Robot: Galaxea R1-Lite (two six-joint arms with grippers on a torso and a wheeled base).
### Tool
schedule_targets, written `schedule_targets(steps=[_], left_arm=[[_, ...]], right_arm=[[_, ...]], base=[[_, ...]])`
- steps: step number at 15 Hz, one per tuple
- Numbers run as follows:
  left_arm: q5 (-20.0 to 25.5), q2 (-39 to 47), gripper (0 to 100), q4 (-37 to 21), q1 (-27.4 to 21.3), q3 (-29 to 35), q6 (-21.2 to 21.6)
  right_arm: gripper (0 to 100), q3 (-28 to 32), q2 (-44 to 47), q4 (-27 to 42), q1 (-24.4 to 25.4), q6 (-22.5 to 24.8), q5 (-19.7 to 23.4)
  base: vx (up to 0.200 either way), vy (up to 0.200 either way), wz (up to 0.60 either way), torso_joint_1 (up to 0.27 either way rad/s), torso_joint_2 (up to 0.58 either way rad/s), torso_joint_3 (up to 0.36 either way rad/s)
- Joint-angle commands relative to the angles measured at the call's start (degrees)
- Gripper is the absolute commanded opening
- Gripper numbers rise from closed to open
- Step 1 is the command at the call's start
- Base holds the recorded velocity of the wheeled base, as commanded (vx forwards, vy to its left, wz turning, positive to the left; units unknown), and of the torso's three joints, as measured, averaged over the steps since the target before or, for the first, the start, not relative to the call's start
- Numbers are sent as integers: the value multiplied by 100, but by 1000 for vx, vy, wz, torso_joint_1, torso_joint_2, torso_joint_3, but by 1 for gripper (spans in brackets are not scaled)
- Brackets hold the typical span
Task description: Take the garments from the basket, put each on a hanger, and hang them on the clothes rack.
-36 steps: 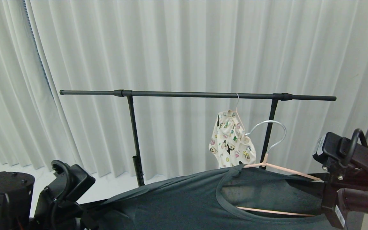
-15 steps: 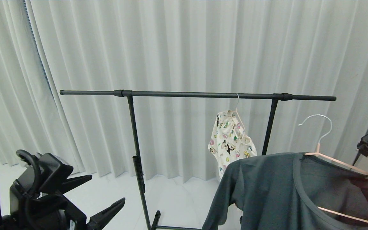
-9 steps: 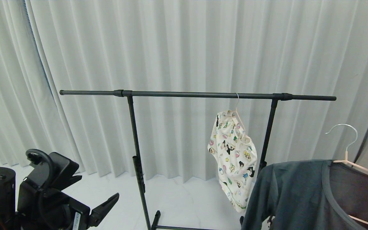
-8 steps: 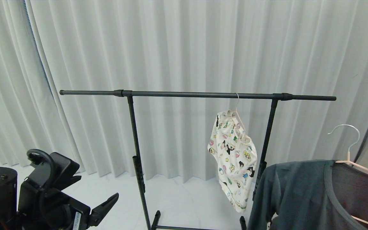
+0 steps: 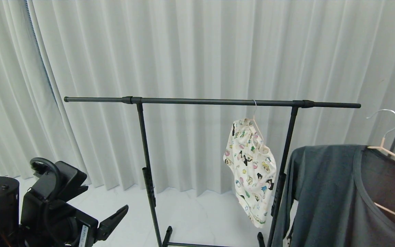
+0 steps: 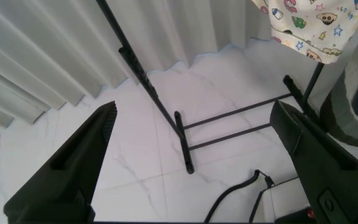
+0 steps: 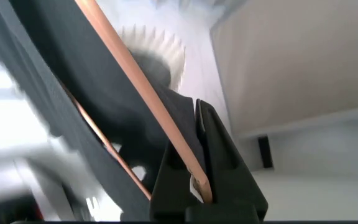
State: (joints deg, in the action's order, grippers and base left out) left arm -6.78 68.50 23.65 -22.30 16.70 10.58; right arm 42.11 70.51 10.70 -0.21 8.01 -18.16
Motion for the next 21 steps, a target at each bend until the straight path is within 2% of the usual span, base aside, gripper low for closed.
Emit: schedule_targets(steps=[1,3,6,14,21], left_arm=[[1,6,100,-1,-3,35,-3],[1,14,100,-1,-3,88,-3],[1,14,100,-1,-3,88,-3],[1,-3,100,-1,-12,88,-3],[1,-3,100,-1,-12,70,-3]], right_arm=[[0,237,508,-297,109,-89,-38],[0,553,780,-534,179,-89,-38],[0,711,894,-534,258,-89,-38],[0,729,947,-578,407,-98,-64],[0,685,1219,-578,697,-203,-372]], base=[[0,0,0,0,0,0],[100,0,0,1,1,1],[200,0,0,-6,2,2],[200,0,0,5,5,3],[200,0,0,4,3,4]])
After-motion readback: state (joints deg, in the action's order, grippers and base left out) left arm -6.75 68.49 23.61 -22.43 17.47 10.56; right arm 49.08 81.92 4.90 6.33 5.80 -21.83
